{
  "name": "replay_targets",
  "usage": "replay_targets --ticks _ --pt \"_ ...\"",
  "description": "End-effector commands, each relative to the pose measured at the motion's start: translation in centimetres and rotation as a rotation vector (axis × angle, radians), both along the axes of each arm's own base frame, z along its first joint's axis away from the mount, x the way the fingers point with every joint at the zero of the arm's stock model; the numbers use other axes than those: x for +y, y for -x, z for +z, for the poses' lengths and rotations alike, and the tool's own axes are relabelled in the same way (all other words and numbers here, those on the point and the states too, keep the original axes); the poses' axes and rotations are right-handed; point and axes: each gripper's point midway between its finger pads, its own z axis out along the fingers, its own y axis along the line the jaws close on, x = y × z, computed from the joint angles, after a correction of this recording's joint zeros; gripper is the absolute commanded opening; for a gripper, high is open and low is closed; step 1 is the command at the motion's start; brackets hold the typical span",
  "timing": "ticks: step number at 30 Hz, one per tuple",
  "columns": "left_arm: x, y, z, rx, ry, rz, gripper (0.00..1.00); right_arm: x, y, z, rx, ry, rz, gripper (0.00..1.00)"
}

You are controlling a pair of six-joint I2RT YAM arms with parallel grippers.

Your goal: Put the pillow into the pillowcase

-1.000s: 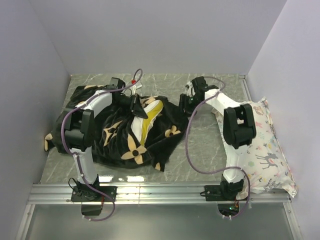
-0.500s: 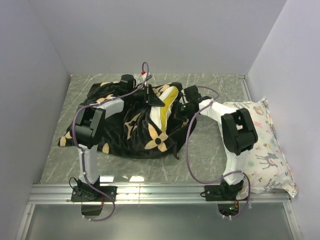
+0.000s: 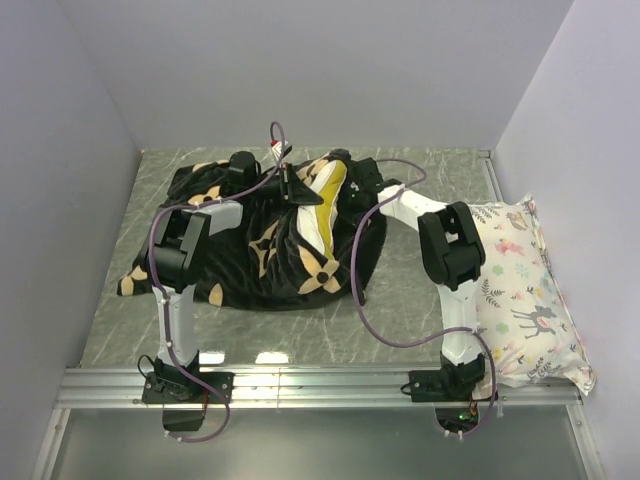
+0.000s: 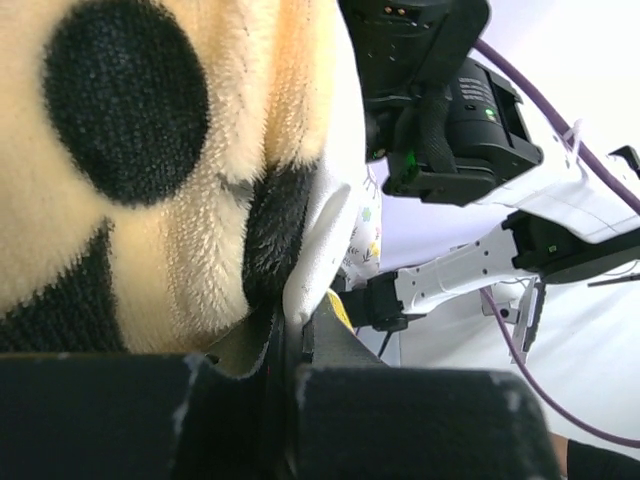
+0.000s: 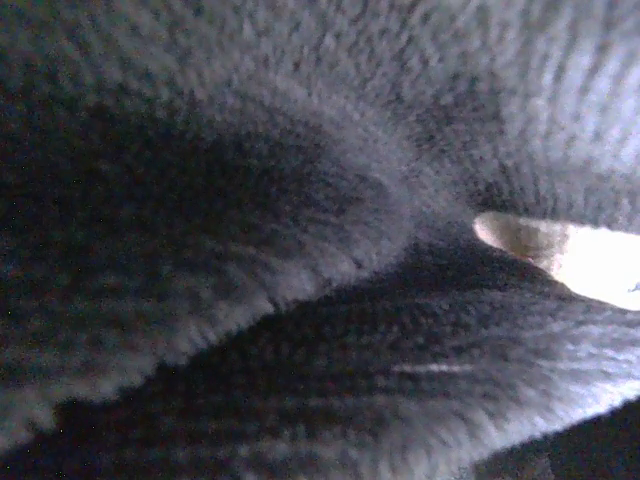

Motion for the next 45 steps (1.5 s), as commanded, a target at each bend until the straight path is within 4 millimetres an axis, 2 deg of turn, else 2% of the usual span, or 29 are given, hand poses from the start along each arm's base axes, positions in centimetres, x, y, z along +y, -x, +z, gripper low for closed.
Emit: replay_targets --ticks 1,3,4,6,7,9,10,12,13,17,19,24,25,27,28,29,31,33,34,39,44,45 --pt "-0.5 2.9 2.9 -0.056 0.038 -0.128 0.01 -1.4 -0.9 -2.4 -0.024 0.217 -0.055 0.91" --pt "0.1 2.3 2.7 -0.071 0.023 -0.101 0.01 -2.5 -0.9 -2.9 -0.012 0.278 -0.047 0.79" --pt "0.7 1.8 2.2 -0.04 0.006 -0.082 0.01 -3.7 -0.4 -3.3 -0.002 0.331 -0.023 0.69" --pt "1.3 1.2 2.1 -0.065 -0.005 -0.068 0.0 -5.9 0.2 -4.2 0.037 0.376 -0.021 0.56" --pt "1.8 0.8 1.8 -0.043 -0.016 -0.055 0.01 -6.8 0.9 -4.5 0.058 0.403 0.004 0.43" --pt "2.1 0.5 1.7 -0.066 -0.028 -0.047 0.0 -9.6 1.6 -5.3 0.103 0.449 -0.01 0.27" --pt "2.6 0.3 1.3 -0.042 -0.041 -0.037 0.0 -10.5 2.1 -5.5 0.124 0.468 0.006 0.16" --pt "3.0 0.1 0.9 -0.069 -0.06 -0.036 0.0 -12.8 2.2 -4.8 0.126 0.469 -0.009 0.02" --pt "3.3 -0.1 0.6 -0.072 -0.074 -0.026 0.01 -13.5 2.1 -4.4 0.12 0.462 -0.016 0.0" --pt "4.0 0.4 -1.2 -0.038 -0.132 -0.037 0.0 -14.9 2.6 -2.7 0.111 0.44 -0.006 0.0" --pt "4.0 0.4 -1.5 -0.064 -0.139 -0.046 0.01 -15.2 2.3 -1.5 0.069 0.438 0.006 0.0" --pt "4.0 0.2 -1.8 -0.063 -0.14 -0.056 0.0 -15.1 1.7 -0.2 0.018 0.411 0.032 0.0" --pt "3.9 0.2 -1.8 -0.067 -0.139 -0.057 0.01 -13.0 1.6 0.5 -0.001 0.297 0.086 0.0" --pt "3.8 0.3 -1.9 -0.052 -0.133 -0.061 0.01 -10.3 1.4 2.2 -0.034 0.191 0.145 0.0" --pt "3.7 0.1 -1.8 -0.06 -0.126 -0.063 0.01 -8.4 1.6 3.4 -0.054 0.109 0.191 0.03" --pt "3.7 0.2 -1.9 -0.05 -0.123 -0.064 0.01 -6.3 1.8 4.3 -0.076 0.077 0.232 0.12" --pt "3.6 0.2 -1.7 -0.057 -0.119 -0.068 0.01 -4.2 1.8 6.2 -0.135 0.015 0.258 0.4" --pt "3.6 0.1 -1.8 -0.045 -0.12 -0.064 0.0 -2.1 3.0 7.1 -0.155 -0.022 0.287 0.64" --pt "3.5 0.2 -1.7 -0.037 -0.117 -0.067 0.0 -1.3 3.2 7.1 -0.167 -0.024 0.298 0.68" --pt "3.4 0.1 -1.0 -0.014 -0.077 -0.05 0.0 1.5 5.2 4.3 -0.115 -0.009 0.301 0.69" --pt "3.3 -0.1 -1.0 -0.004 -0.067 -0.046 0.01 4.1 5.3 2.6 -0.146 0.072 0.318 0.71" --pt "3.2 -0.2 -0.7 -0.007 -0.061 -0.046 0.01 4.0 5.1 1.6 -0.139 0.11 0.306 0.71"
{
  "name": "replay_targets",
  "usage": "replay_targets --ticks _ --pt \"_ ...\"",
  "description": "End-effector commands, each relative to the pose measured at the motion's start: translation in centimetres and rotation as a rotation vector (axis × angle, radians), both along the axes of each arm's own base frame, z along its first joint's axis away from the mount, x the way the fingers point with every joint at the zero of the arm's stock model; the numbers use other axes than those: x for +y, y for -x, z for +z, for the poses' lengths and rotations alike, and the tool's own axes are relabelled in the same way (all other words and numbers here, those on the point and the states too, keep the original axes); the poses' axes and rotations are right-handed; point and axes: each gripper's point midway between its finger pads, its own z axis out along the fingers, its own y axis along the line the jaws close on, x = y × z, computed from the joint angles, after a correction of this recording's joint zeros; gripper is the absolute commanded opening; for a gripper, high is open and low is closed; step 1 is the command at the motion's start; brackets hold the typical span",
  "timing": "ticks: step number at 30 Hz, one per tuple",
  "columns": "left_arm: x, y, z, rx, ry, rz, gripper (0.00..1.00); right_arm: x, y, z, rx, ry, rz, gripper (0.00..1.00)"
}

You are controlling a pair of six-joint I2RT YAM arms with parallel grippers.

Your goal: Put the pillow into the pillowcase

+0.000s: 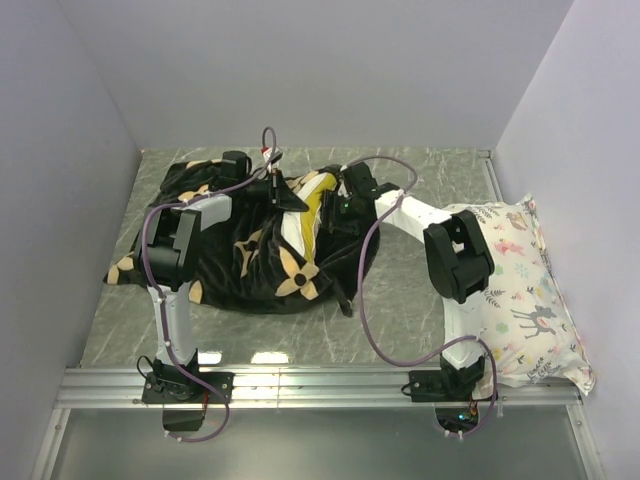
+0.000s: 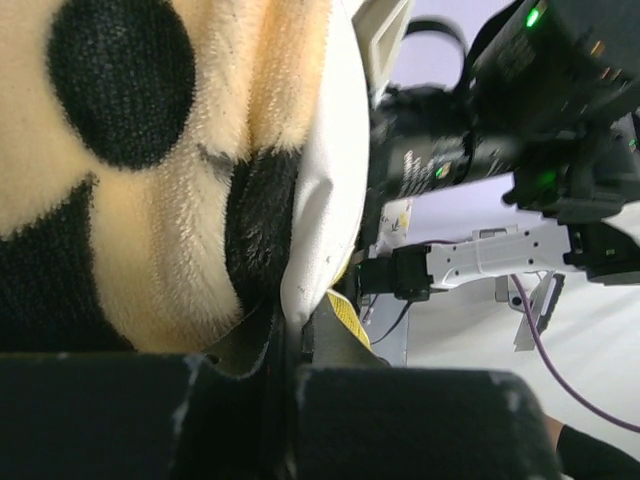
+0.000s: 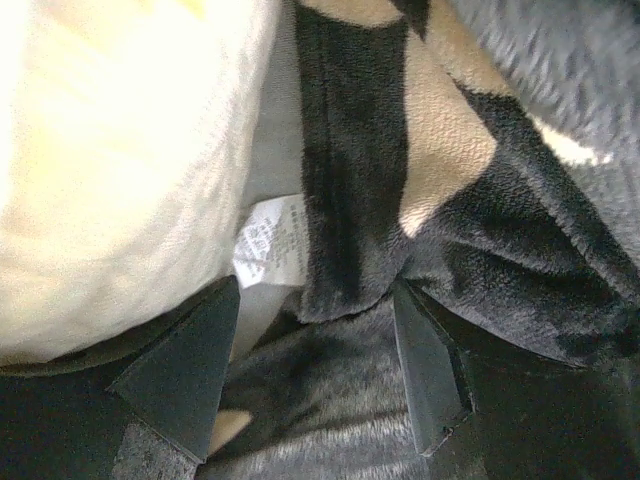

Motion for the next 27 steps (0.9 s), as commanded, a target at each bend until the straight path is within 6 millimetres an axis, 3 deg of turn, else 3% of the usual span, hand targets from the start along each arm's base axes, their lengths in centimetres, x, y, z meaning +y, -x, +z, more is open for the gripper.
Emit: replay_targets --ticks 1,6,8,11,13,15,17,18,19,20,21,22,24,25,26,27 --pt "-0.5 0.2 2.8 -0.076 0.059 -0.041 0.0 2.4 0.3 -1.8 -0.026 0.068 0.012 0.71" --pt "-0.4 0.3 3.1 -0.082 0.061 -0.038 0.0 1.6 2.0 -6.5 0.055 0.168 0.025 0.7" --pt "-0.4 0.4 3.1 -0.082 0.061 -0.038 0.0 1.2 2.3 -7.5 0.075 0.196 0.021 0.67" --pt "-0.3 0.6 2.8 -0.073 0.055 -0.033 0.01 0.3 2.3 -8.7 0.095 0.248 0.002 0.52" --pt "-0.3 0.7 2.6 -0.068 0.048 -0.033 0.01 -0.2 2.2 -8.7 0.096 0.265 -0.008 0.27" --pt "-0.1 0.7 2.2 -0.062 0.024 -0.032 0.01 -0.9 1.7 -8.4 0.097 0.276 -0.004 0.0" --pt "0.2 0.6 2.0 -0.07 -0.002 -0.019 0.0 -1.7 1.4 -7.8 0.119 0.248 -0.006 0.0" --pt "0.7 0.8 1.3 -0.061 -0.032 -0.019 0.0 -1.8 1.4 -6.4 0.117 0.194 0.007 0.0" --pt "1.1 0.7 1.0 -0.066 -0.047 -0.014 0.01 -2.9 0.0 -5.4 0.097 0.149 -0.023 0.0" --pt "1.5 0.9 1.0 -0.076 -0.058 -0.014 0.01 -3.9 0.1 -5.1 0.098 0.128 -0.033 0.0" --pt "2.0 1.1 0.4 -0.109 -0.08 -0.025 0.01 -4.6 -0.6 -3.3 0.062 0.096 -0.047 0.0" --pt "2.9 2.0 -0.5 -0.039 -0.112 -0.026 0.01 -6.3 -1.9 -2.3 0.047 0.049 -0.084 0.0" --pt "4.0 2.4 -1.3 -0.163 -0.163 -0.073 0.0 -8.4 -2.7 -0.7 0.039 -0.004 -0.137 0.0" --pt "4.8 4.8 -2.3 -0.052 -0.207 -0.114 0.01 -8.8 -3.1 0.1 0.032 -0.049 -0.147 0.0" --pt "5.4 4.7 -3.1 -0.225 -0.245 -0.184 0.0 -10.4 -3.9 1.0 0.028 -0.086 -0.199 0.0" --pt "6.0 5.9 -4.1 -0.212 -0.29 -0.225 0.0 -10.7 -4.1 1.6 0.022 -0.123 -0.212 0.0"
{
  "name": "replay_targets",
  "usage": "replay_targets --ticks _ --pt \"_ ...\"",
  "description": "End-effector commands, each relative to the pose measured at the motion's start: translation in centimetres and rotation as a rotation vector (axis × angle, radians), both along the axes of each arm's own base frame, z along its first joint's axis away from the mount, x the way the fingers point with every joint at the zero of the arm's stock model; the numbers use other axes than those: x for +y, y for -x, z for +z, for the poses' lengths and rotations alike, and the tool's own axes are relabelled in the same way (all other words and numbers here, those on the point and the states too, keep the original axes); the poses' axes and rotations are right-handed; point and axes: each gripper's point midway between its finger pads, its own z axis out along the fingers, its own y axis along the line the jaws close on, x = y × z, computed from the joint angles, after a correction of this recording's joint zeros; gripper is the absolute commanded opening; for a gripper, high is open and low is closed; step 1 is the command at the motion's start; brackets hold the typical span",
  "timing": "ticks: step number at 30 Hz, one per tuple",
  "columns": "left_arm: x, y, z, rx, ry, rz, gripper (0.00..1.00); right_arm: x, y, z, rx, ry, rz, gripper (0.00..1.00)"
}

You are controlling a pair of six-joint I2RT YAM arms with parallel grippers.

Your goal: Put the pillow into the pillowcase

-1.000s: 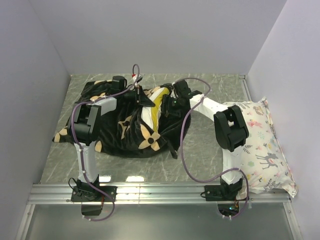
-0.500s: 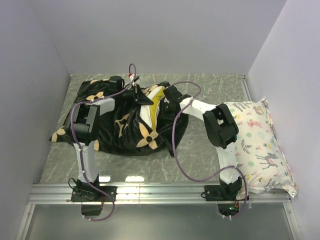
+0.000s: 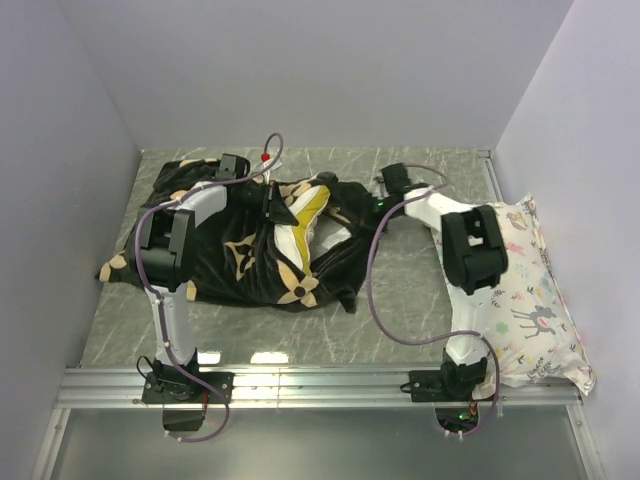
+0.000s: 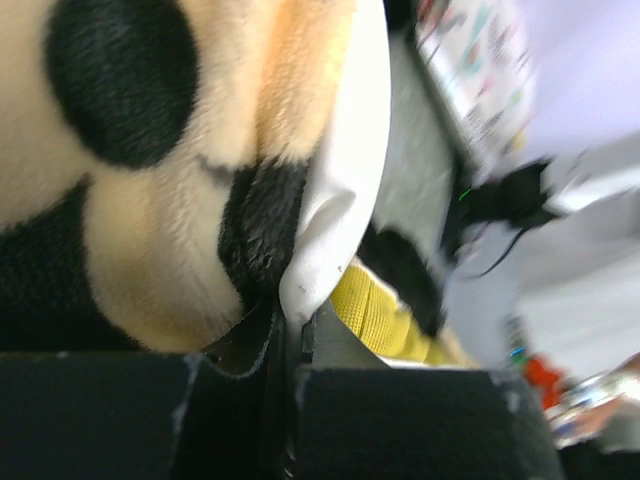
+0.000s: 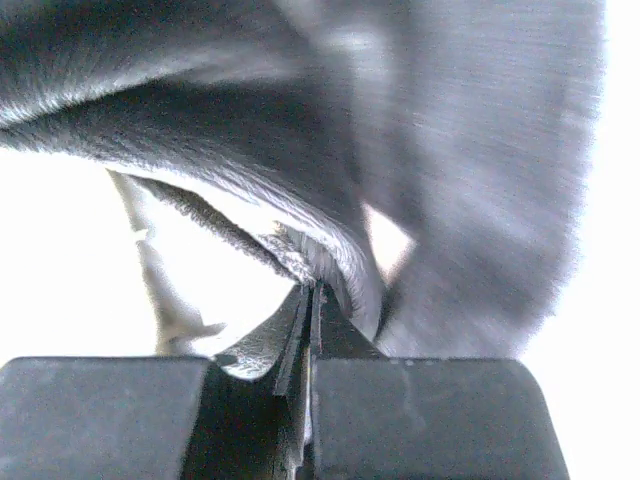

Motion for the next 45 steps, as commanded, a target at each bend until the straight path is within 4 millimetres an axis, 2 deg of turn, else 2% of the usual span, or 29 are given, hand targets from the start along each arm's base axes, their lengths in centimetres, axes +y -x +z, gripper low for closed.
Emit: replay_targets --ticks 1,2,4,6,8,12,16,18,21,23,25,26,27,28,30,31,33,34,35,37,38,39,40,41,42,43,44,45 --pt "3.7 6.0 -1.1 -0.029 -0.138 -0.205 0.0 -2.8 -3.1 5.8 -0.145 -0.137 -0.084 0.0" --pt "4.2 6.7 -2.2 -0.072 -0.163 -0.257 0.01 -3.3 -3.3 6.5 -0.14 -0.184 -0.122 0.0" --pt "5.3 8.0 -3.6 -0.078 -0.23 -0.313 0.01 -3.1 -4.3 8.0 -0.18 -0.256 -0.144 0.0" --pt "5.9 9.2 -4.9 -0.109 -0.281 -0.37 0.0 -2.4 -4.3 9.2 -0.157 -0.358 -0.165 0.0" --pt "6.0 10.0 -6.4 -0.156 -0.352 -0.429 0.0 -1.7 -5.2 10.5 -0.195 -0.438 -0.164 0.0" --pt "4.1 11.8 -7.7 -0.214 -0.39 -0.542 0.0 0.8 -5.6 14.7 -0.196 -0.634 -0.143 0.0" --pt "2.7 11.8 -8.6 -0.262 -0.414 -0.574 0.01 2.4 -5.4 19.1 -0.271 -0.732 -0.077 0.0" --pt "2.9 11.3 -9.7 -0.244 -0.46 -0.549 0.0 2.8 -4.4 21.2 -0.292 -0.77 -0.046 0.0" --pt "2.8 10.0 -11.2 -0.193 -0.502 -0.498 0.01 3.5 -1.7 23.7 -0.327 -0.796 0.054 0.0" --pt "2.2 8.6 -12.0 -0.171 -0.517 -0.452 0.01 4.1 1.0 24.9 -0.332 -0.813 0.128 0.0" --pt "2.0 7.5 -12.4 -0.172 -0.536 -0.418 0.01 4.4 3.1 24.9 -0.308 -0.821 0.173 0.0" --pt "1.5 6.3 -12.6 -0.172 -0.539 -0.379 0.01 4.5 4.5 25.9 -0.325 -0.833 0.218 0.0" --pt "1.4 5.7 -12.7 -0.171 -0.542 -0.363 0.01 4.5 5.3 26.1 -0.333 -0.833 0.241 0.0" --pt "1.1 5.3 -12.7 -0.167 -0.531 -0.349 0.01 4.4 6.1 25.4 -0.297 -0.825 0.241 0.0" --pt "0.8 3.7 -12.6 -0.141 -0.521 -0.279 0.01 4.4 8.1 25.9 -0.307 -0.83 0.305 0.0" --pt "0.3 3.5 -12.1 -0.126 -0.474 -0.268 0.0 4.3 8.8 24.9 -0.25 -0.815 0.291 0.0" --pt "-0.1 2.0 -10.4 -0.13 -0.394 -0.207 0.01 3.8 9.0 23.3 -0.285 -0.743 0.311 0.0" --pt "-0.6 1.7 -9.2 -0.134 -0.339 -0.184 0.01 3.5 9.4 21.6 -0.209 -0.701 0.282 0.0" --pt "-0.9 1.1 -7.4 -0.125 -0.314 -0.123 0.02 3.3 8.7 20.4 -0.254 -0.646 0.314 0.0" --pt "-1.8 -0.8 -4.6 -0.207 -0.249 -0.065 0.13 2.7 7.5 18.3 -0.221 -0.541 0.276 0.0" --pt "-2.3 -1.5 -2.2 -0.227 -0.218 -0.03 0.2 2.5 6.6 16.4 -0.219 -0.497 0.286 0.0" --pt "-2.9 -1.9 -0.8 -0.222 -0.2 -0.002 0.31 2.3 5.6 15.8 -0.227 -0.47 0.285 0.0" --pt "-3.2 -2.5 0.4 -0.243 -0.19 0.015 0.36 1.4 3.7 15.9 -0.246 -0.4 0.248 0.0" --pt "-3.4 -3.3 2.5 -0.284 -0.193 0.037 0.44 1.0 2.2 14.4 -0.241 -0.366 0.247 0.0" --pt "-3.6 -3.2 3.1 -0.293 -0.201 0.029 0.46 0.7 1.0 14.3 -0.251 -0.347 0.241 0.0" --pt "-3.4 -3.1 4.2 -0.315 -0.219 0.013 0.62 0.2 -1.3 14.4 -0.261 -0.315 0.216 0.0" --pt "-3.0 -3.0 4.2 -0.321 -0.257 0.016 0.74 0.1 -2.3 14.7 -0.272 -0.316 0.214 0.0" --pt "-2.8 -2.8 4.4 -0.332 -0.285 0.02 0.75 0.2 -3.3 15.0 -0.287 -0.316 0.215 0.0"
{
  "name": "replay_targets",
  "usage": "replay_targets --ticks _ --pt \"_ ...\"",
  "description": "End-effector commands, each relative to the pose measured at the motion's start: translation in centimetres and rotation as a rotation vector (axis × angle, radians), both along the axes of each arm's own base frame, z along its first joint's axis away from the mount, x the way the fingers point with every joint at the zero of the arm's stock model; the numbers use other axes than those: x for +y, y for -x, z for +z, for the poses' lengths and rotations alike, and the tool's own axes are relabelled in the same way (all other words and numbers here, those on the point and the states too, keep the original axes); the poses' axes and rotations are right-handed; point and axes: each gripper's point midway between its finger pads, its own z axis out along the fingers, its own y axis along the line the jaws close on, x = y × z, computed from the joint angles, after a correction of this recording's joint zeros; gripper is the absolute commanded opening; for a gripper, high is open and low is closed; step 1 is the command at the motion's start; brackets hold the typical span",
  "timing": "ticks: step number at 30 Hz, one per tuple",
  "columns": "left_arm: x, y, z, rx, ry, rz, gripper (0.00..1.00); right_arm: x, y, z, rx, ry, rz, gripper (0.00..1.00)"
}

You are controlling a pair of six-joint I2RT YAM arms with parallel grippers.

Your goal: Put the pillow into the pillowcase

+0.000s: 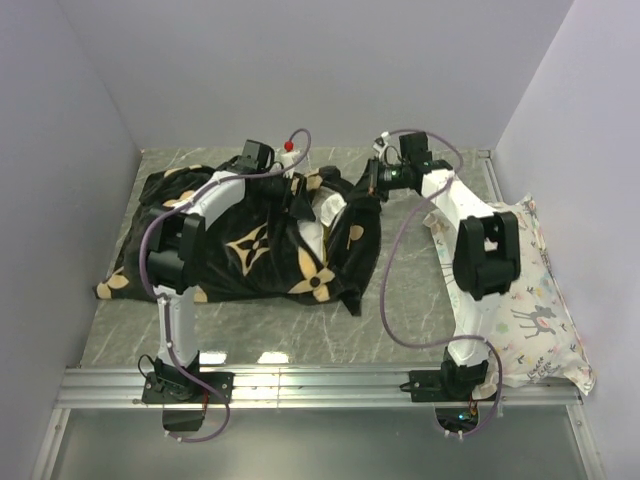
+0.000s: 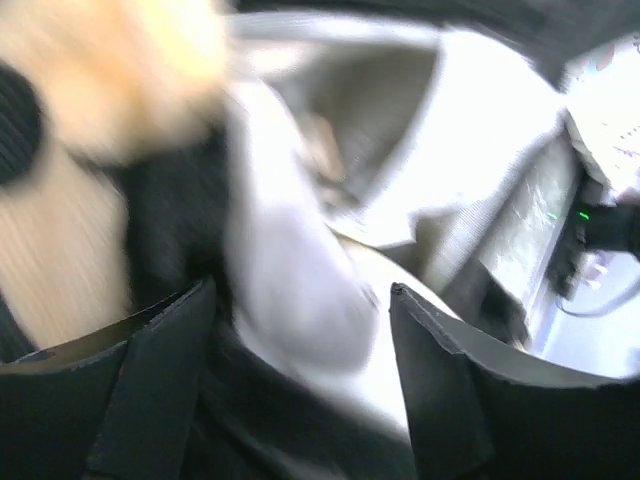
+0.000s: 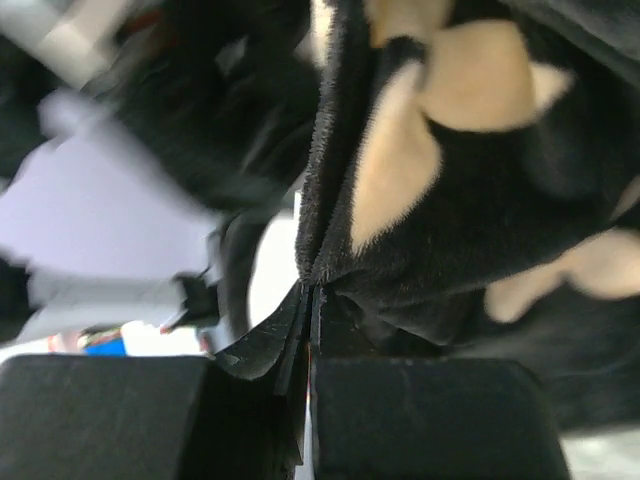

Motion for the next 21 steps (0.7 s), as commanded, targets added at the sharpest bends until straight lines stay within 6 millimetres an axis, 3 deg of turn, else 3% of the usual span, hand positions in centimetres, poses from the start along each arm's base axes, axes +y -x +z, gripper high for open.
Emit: replay_targets --ticks 1,4,5,10,11,13,15,18,19,20,21 --pt "0.9 -0.6 6.0 -0.164 -0.053 0.036 0.76 -1.9 -5.0 1.6 -0.137 0.089 -0.044 0.0" --pt "2.8 0.0 6.2 -0.214 -0.155 0.081 0.81 -0.7 -6.3 3.3 -0.176 0.021 -0.025 0.0" --pt "3.1 0.2 6.3 -0.234 -0.182 0.079 0.99 -0.2 -6.1 3.2 -0.171 0.012 -0.013 0.0" --pt "3.0 2.6 6.7 -0.323 -0.302 0.039 0.99 -0.1 -3.0 0.3 -0.082 0.033 0.032 0.0" --pt "1.9 2.8 6.9 -0.356 -0.3 0.025 0.99 -0.3 -2.4 -0.4 -0.062 0.045 0.035 0.0" --pt "1.5 2.1 6.8 -0.416 -0.376 0.069 0.99 -0.6 -1.1 -2.0 -0.016 0.059 0.038 0.0" --pt "-1.1 2.3 6.3 -0.461 -0.417 0.054 0.99 -0.8 -0.6 -3.1 0.002 0.069 0.031 0.0" --pt "-3.3 2.6 5.6 -0.497 -0.482 0.075 0.99 -0.9 -1.1 -3.2 -0.003 0.074 0.021 0.0" --pt "-3.1 2.2 4.3 -0.487 -0.545 0.129 0.99 -0.9 -1.4 -3.2 -0.002 0.076 0.018 0.0" --pt "-4.2 3.4 3.4 -0.471 -0.556 0.091 0.99 -0.9 -1.6 -3.1 -0.006 0.078 0.012 0.0" --pt "-3.8 3.7 1.8 -0.436 -0.614 0.088 0.99 -0.9 -2.0 -3.1 -0.014 0.078 0.009 0.0"
